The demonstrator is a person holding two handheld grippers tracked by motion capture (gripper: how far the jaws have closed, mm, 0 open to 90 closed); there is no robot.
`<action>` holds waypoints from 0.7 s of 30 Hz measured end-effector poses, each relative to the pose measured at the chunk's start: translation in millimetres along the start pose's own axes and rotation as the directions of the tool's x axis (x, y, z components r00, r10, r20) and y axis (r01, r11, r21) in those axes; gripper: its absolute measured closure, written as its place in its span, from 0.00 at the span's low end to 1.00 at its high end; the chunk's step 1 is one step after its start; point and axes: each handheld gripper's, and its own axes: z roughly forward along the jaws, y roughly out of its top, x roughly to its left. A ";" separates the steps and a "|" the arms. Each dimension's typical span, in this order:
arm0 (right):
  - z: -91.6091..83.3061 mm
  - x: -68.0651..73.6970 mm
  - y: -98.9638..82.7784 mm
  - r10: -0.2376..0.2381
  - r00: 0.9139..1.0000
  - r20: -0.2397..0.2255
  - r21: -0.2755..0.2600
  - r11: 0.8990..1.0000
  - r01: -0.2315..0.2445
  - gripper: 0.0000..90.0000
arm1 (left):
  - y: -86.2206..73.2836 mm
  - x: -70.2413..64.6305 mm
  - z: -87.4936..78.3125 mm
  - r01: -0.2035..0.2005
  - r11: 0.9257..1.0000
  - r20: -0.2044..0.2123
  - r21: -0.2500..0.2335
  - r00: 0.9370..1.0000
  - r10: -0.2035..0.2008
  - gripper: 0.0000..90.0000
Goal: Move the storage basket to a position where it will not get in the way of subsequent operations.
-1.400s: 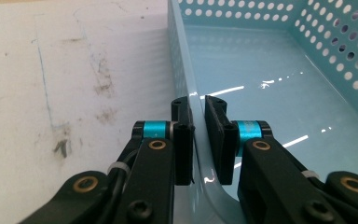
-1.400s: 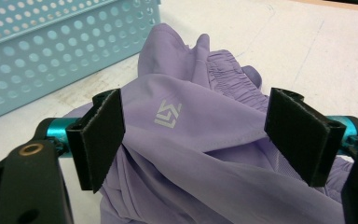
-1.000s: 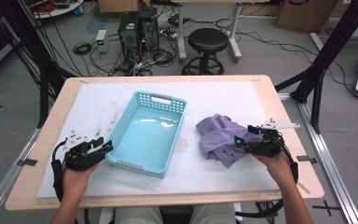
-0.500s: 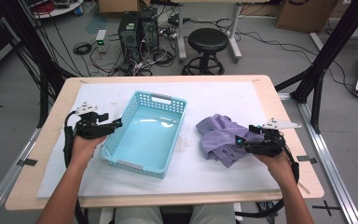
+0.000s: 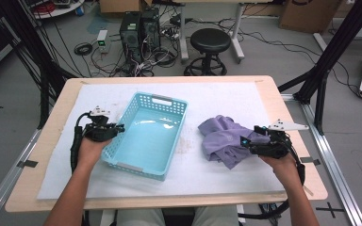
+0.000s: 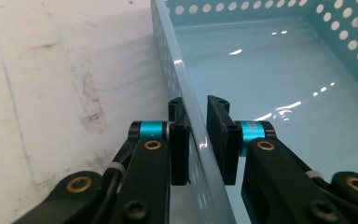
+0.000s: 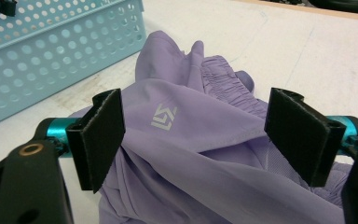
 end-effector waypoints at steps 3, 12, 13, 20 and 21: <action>0.0 0.2 0.1 0.004 1.000 0.000 0.000 1.000 -0.004 0.23 | -4.5 3.2 -4.7 -0.049 0.999 -0.037 -0.017 0.998 0.048 0.88; 2.6 1.7 0.6 -0.001 1.000 -0.006 0.004 1.000 0.001 0.23 | -11.8 18.0 -13.5 0.054 0.998 -0.056 -0.037 0.997 -0.056 0.90; 2.7 1.7 0.6 -0.002 1.000 -0.006 0.005 1.000 0.002 0.23 | -12.3 18.7 -14.2 0.054 0.998 -0.064 -0.039 0.996 -0.056 0.90; 2.8 1.8 0.6 -0.001 1.000 -0.006 0.006 1.000 0.001 0.23 | -16.3 26.1 -19.7 0.079 0.996 -0.111 -0.051 0.990 -0.084 0.90; 2.9 1.7 0.6 -0.003 1.000 -0.005 0.005 1.000 0.003 0.23 | -17.1 27.8 -20.9 0.082 0.995 -0.118 -0.053 0.989 -0.088 0.90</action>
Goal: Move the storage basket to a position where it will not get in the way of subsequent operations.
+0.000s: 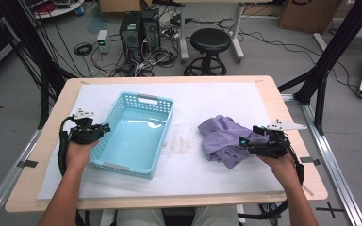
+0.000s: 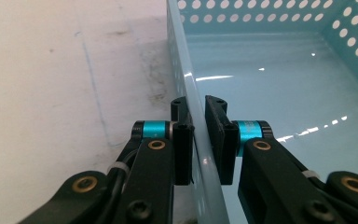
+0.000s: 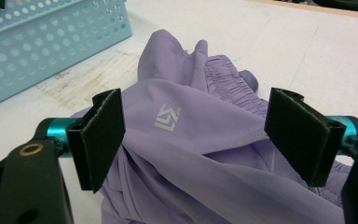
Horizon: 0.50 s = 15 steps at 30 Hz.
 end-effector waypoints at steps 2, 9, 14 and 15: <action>0.2 0.1 -0.1 -0.001 1.000 0.000 0.001 1.000 0.001 0.22 | -1.1 3.5 -1.6 0.014 1.000 -0.021 -0.007 1.000 -0.014 0.90; 0.6 -0.6 -0.3 -0.002 1.000 0.000 0.000 1.000 0.002 0.23 | -6.1 19.3 -8.4 0.080 0.996 -0.091 -0.032 0.992 -0.083 0.90; 0.5 -0.8 -0.5 0.002 1.000 0.001 0.002 1.000 -0.002 0.23 | -8.1 28.7 -11.3 0.108 0.993 -0.122 -0.047 0.986 -0.113 0.90; 0.5 -0.7 -0.5 0.002 1.000 0.001 0.003 1.000 -0.002 0.23 | -8.4 30.4 -11.7 0.113 0.992 -0.126 -0.049 0.985 -0.119 0.90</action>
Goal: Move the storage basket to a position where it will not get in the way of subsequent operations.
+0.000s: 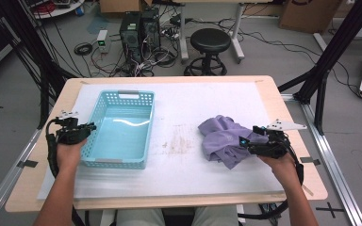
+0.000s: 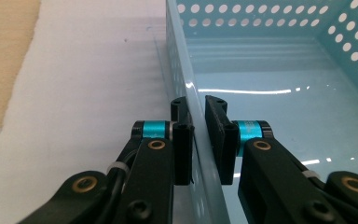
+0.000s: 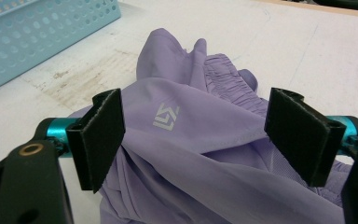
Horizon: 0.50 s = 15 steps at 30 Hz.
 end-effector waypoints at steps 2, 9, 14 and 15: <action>0.2 0.2 0.0 -0.001 1.000 -0.001 0.000 1.000 0.001 0.23 | 0.0 2.2 -0.4 0.000 1.000 -0.010 0.001 1.000 0.000 0.90; 0.5 -0.5 -0.5 -0.003 1.000 0.002 0.000 1.000 0.003 0.23 | 0.3 4.9 1.1 -0.006 1.000 -0.025 -0.013 1.000 0.005 0.88; 0.7 -0.2 -0.6 0.001 1.000 0.000 0.004 1.000 -0.001 0.23 | 1.5 4.9 1.7 -0.022 1.000 -0.028 -0.015 0.999 0.021 0.89; 0.8 -0.2 -0.6 0.000 1.000 0.000 0.003 1.000 0.000 0.23 | 1.7 5.2 1.7 -0.023 1.000 -0.029 -0.016 0.999 0.022 0.89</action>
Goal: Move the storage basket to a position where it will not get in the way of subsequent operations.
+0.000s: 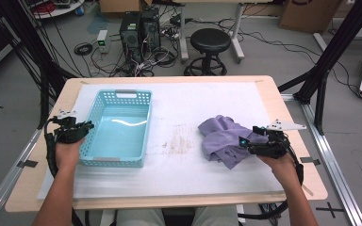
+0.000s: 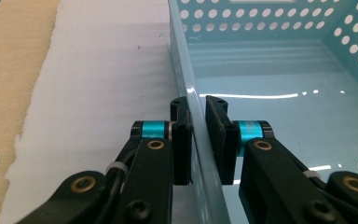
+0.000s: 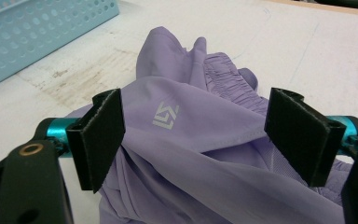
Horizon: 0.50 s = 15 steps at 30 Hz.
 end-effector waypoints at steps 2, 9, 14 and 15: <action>0.2 0.0 0.0 0.000 1.000 0.000 0.001 1.000 0.000 0.23 | 0.3 1.1 0.0 0.004 1.000 0.003 -0.003 1.000 -0.004 0.90; 1.3 -0.4 -0.9 0.003 1.000 0.001 0.006 1.000 -0.003 0.23 | -0.7 12.9 -1.9 0.045 0.999 -0.021 -0.020 0.999 -0.046 0.90; 1.6 -0.6 -1.1 0.003 1.000 0.004 0.006 1.000 -0.003 0.23 | -0.5 21.0 -2.3 0.060 0.998 -0.015 -0.031 0.998 -0.061 0.90; 1.5 -0.7 -1.1 0.003 1.000 0.004 0.006 1.000 -0.003 0.23 | -0.5 22.9 -2.4 0.064 0.997 -0.014 -0.036 0.998 -0.065 0.90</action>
